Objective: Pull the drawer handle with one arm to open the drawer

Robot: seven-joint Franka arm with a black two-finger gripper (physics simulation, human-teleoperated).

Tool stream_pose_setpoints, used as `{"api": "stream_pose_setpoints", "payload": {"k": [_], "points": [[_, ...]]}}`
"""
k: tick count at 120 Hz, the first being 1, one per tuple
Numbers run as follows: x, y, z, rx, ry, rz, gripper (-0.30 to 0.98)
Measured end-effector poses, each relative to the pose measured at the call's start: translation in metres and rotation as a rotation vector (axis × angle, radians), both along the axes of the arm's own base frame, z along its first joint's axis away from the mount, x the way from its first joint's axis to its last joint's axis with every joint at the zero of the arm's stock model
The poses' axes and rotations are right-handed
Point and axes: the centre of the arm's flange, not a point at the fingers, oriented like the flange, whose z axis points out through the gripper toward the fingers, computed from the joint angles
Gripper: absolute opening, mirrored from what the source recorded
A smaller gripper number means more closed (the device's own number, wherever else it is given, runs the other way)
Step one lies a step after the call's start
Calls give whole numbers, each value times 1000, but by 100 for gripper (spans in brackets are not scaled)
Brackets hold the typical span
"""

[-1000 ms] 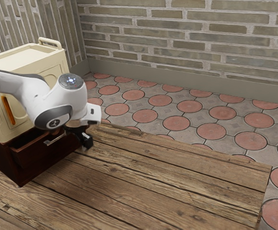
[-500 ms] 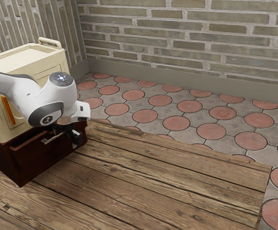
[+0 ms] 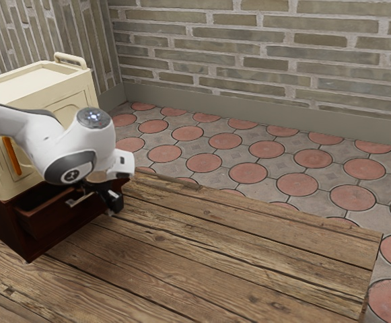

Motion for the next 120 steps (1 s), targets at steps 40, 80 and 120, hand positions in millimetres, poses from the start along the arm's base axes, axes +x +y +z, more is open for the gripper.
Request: {"api": "stream_pose_setpoints", "payload": {"k": [40, 80, 120], "points": [[-14, -38, -7, -1, 13, -49, 69], [-13, -52, -8, -30, -3, -34, 69], [-28, -75, -3, -25, -16, -49, 64]]}}
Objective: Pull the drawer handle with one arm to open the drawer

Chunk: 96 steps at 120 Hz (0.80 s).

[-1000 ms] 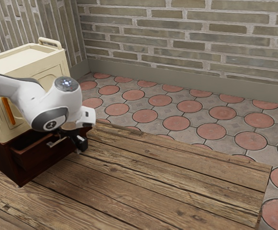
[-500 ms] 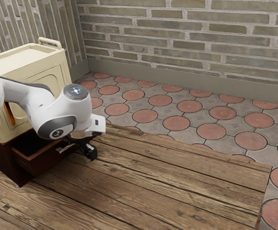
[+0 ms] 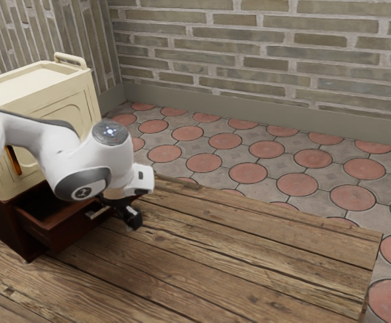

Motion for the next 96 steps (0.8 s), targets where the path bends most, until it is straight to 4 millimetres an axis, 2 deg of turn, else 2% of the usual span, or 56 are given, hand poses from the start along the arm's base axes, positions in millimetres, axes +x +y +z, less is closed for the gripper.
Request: {"api": "stream_pose_setpoints", "payload": {"k": [32, 64, 96], "points": [[-6, -30, -3, -31, -4, -21, 69], [-5, -29, -3, -41, -13, -1, 69], [-5, -31, 10, -39, -42, 5, 65]]}}
